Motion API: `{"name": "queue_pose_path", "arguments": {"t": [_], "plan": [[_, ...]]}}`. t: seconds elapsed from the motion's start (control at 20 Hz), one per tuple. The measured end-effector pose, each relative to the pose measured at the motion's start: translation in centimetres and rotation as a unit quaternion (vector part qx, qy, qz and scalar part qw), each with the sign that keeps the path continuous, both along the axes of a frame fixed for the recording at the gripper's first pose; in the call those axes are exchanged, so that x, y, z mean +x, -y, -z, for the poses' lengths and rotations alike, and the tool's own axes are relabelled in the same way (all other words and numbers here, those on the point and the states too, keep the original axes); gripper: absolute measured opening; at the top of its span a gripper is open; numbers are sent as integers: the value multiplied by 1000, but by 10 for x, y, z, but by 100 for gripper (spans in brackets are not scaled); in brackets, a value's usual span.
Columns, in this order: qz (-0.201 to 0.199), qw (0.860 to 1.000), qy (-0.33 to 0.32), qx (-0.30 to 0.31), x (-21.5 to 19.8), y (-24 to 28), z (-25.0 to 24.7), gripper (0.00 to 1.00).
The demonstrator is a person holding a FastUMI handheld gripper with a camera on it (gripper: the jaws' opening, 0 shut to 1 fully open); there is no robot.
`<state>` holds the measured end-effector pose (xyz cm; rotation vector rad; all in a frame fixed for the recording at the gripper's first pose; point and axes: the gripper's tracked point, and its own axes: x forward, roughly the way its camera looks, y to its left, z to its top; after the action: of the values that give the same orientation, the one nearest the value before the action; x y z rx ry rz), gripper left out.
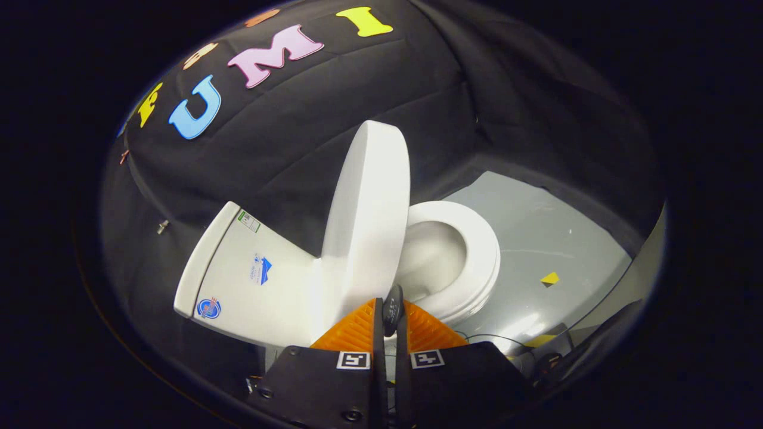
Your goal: Open the toilet lid.
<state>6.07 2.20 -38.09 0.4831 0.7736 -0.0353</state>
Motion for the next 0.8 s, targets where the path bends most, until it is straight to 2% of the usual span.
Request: {"name": "queue_pose_path", "arguments": {"t": [0.35,0.8], "plan": [[-8,998,38,-52,3,-42,-34,10],[-34,987,96,-125,2,-104,-71,10]]}}
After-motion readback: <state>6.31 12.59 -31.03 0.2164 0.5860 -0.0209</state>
